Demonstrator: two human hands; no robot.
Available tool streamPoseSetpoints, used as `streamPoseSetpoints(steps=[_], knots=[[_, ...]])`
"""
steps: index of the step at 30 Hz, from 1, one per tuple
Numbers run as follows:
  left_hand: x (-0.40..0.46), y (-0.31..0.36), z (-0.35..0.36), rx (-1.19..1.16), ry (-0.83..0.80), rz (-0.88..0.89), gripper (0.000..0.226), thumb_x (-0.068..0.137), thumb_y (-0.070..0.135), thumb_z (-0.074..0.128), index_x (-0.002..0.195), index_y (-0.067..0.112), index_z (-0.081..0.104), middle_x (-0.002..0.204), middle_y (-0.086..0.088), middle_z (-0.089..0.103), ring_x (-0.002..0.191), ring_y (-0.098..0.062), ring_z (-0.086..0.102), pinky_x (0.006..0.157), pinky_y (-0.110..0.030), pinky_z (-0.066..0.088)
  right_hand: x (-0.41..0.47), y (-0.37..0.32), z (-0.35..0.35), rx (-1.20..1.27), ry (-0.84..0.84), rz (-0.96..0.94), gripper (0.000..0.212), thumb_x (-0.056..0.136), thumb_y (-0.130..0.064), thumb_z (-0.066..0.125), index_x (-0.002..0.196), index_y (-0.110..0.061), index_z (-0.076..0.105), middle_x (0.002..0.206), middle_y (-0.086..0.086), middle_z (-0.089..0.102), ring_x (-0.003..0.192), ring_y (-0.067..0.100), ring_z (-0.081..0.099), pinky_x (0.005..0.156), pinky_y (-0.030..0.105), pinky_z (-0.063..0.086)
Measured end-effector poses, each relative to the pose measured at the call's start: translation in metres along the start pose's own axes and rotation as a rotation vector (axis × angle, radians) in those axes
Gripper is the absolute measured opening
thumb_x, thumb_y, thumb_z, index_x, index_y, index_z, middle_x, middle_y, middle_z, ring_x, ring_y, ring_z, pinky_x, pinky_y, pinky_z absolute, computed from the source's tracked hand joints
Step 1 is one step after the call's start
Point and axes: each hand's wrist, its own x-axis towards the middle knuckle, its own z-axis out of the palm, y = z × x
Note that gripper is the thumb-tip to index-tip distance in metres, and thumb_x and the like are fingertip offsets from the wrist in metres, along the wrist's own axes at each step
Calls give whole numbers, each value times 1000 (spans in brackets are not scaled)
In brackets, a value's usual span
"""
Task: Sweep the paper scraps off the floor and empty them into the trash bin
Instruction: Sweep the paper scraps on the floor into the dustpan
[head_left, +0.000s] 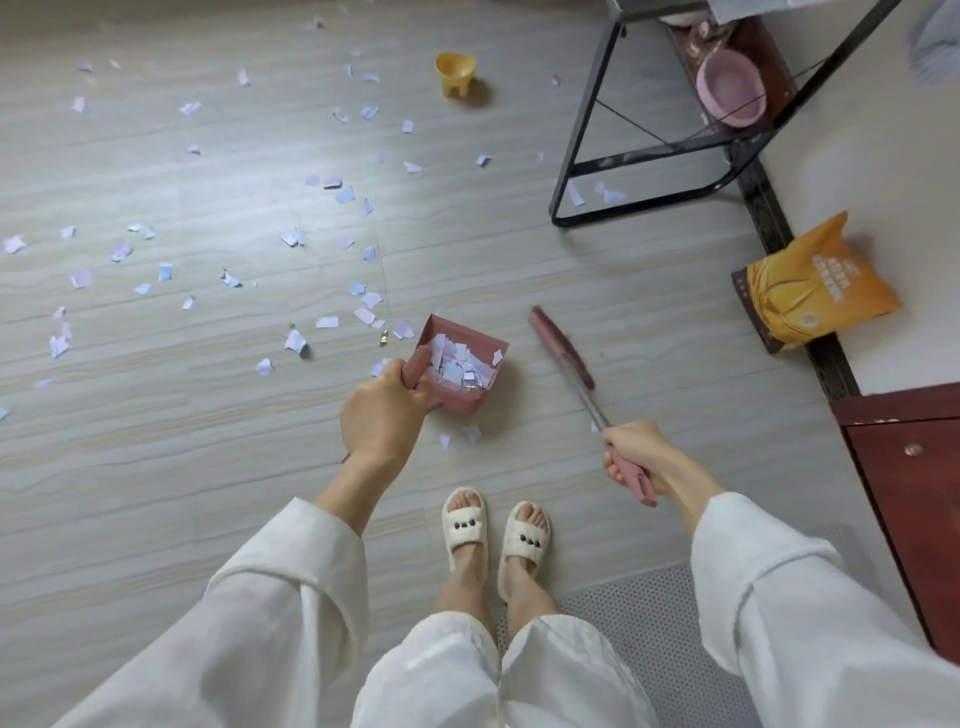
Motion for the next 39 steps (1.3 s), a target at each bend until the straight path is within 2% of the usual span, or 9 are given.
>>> streamPoseSetpoints(steps=[1,4,13,16,18,23,28,33,39], knots=[[-3,2,2,5,2,1,23,84,38,47,74,18,48,57,-1,46,58,-28,42,54,-31,29,-5,-2,-7,1,-13,-3,4,96,-8,43,96,-9,46,60,10,44,19,7,37,28,8,30],[-9,6,5,41,0,0,20,84,35,48,79,16,51,61,-4,49,59,-28,42,54,-31,29,-19,-12,-35,8,-16,-13,26,96,-15,47,71,-7,51,60,9,48,20,5,39,28,7,30],[-23,16,2,46,12,-7,20,86,34,46,78,17,51,61,-4,49,61,-29,44,56,-31,32,-31,3,-60,140,84,44,26,94,-8,38,69,-7,46,60,8,45,20,6,37,28,8,31],[-23,13,1,31,37,-11,18,84,32,47,78,17,52,59,-4,48,59,-29,44,55,-31,31,-29,14,-61,172,78,56,26,99,-21,46,77,-7,46,57,7,43,19,5,38,27,8,30],[-22,9,0,29,39,-13,17,83,32,48,78,17,52,59,-3,48,59,-29,43,54,-31,31,-29,22,-56,166,57,81,26,98,-16,50,75,-5,45,50,7,42,18,6,38,26,8,29],[-15,-10,-8,14,23,-18,19,84,33,46,80,16,55,61,-5,51,61,-30,45,56,-32,33,-46,31,-13,179,-44,217,30,96,1,35,68,-9,38,27,-2,38,18,6,35,26,7,29],[4,-53,-37,-3,19,-24,21,84,33,45,80,17,57,69,-13,62,63,-32,50,56,-32,38,-66,13,60,170,-126,212,34,94,0,37,62,-10,38,30,-2,40,19,6,35,26,8,29],[31,-110,-85,-38,-7,-18,20,83,32,45,75,17,55,62,-7,55,67,-33,52,57,-31,37,-89,-19,152,219,-312,253,37,97,-10,35,60,-15,36,30,-6,40,20,4,35,24,9,28],[60,-171,-124,-36,-21,-27,20,83,34,47,79,18,58,64,-4,56,64,-29,49,57,-30,34,-110,-45,215,269,-299,226,37,96,-12,38,59,-14,39,30,-6,40,19,4,35,24,8,28]])
